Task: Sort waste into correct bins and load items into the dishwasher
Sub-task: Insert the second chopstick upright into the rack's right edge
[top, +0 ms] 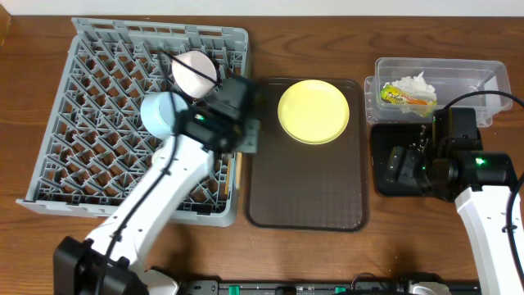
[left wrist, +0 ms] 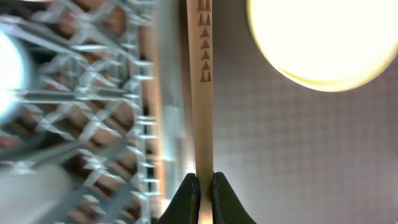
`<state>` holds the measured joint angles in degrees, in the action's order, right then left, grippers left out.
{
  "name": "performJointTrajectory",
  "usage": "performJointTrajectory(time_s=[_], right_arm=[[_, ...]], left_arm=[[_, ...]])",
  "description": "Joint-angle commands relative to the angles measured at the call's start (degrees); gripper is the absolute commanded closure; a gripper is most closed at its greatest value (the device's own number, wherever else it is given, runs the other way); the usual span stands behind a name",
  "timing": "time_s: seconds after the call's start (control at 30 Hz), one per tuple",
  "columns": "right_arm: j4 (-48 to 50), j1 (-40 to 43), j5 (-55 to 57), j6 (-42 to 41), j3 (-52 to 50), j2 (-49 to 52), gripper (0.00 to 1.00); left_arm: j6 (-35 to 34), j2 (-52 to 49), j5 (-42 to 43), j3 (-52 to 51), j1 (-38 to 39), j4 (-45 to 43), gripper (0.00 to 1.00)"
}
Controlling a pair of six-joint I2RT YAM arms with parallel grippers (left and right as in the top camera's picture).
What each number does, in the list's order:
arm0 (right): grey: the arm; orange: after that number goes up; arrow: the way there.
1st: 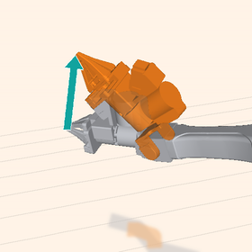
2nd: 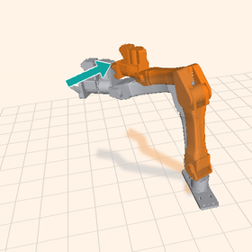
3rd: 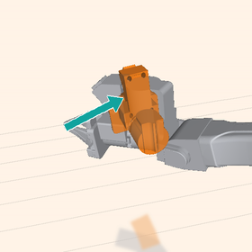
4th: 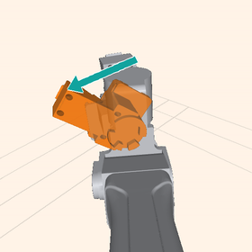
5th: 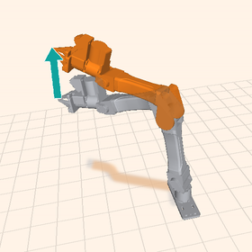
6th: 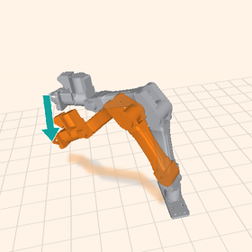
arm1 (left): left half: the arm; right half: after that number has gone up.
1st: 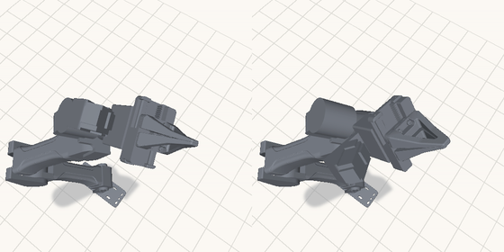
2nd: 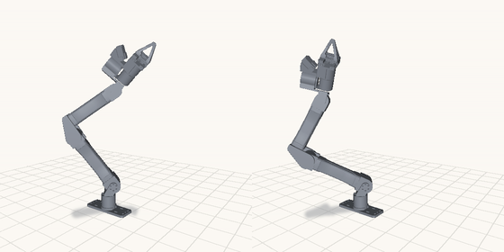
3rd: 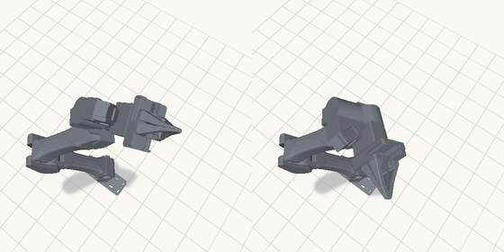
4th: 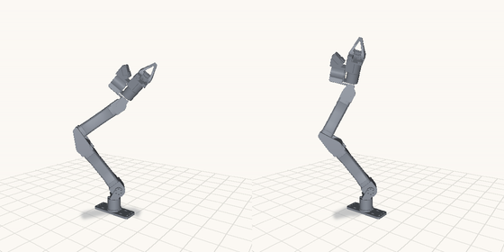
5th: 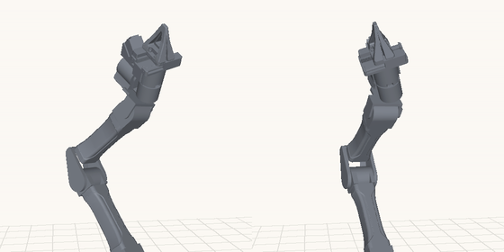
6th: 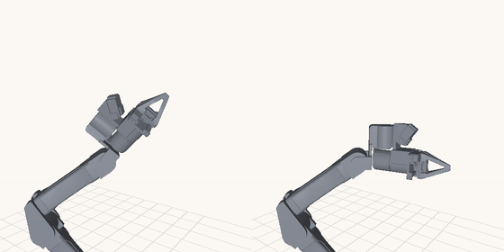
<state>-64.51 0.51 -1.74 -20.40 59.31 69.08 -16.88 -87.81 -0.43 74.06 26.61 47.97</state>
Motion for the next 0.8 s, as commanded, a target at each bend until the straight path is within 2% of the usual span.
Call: performJointTrajectory(time_s=[0.0, 0.17, 0.37, 0.57, 0.77], right_arm=[[0.00, 0.42, -0.26, 0.28, 1.05, -0.61, 0.09], [-0.04, 0.44, -0.24, 0.28, 1.05, -0.61, 0.09], [-0.02, 0.44, -0.24, 0.28, 1.05, -0.61, 0.09], [-0.04, 0.44, -0.26, 0.31, 1.05, -0.61, 0.09], [-0.07, 0.44, -0.24, 0.28, 1.05, -0.61, 0.09]], left_arm=[[4.92, -1.46, -0.90, 0.37, -4.39, 0.42, 0.94], [7.02, -3.91, -0.07, 0.20, -7.96, -0.55, 0.94], [7.41, -6.62, -0.04, 0.17, -8.28, -1.33, 0.94], [7.45, -6.64, -0.11, 0.35, -8.33, -1.55, 0.69], [8.79, -2.45, 2.97, 2.27, -7.63, -2.08, 0.55]])
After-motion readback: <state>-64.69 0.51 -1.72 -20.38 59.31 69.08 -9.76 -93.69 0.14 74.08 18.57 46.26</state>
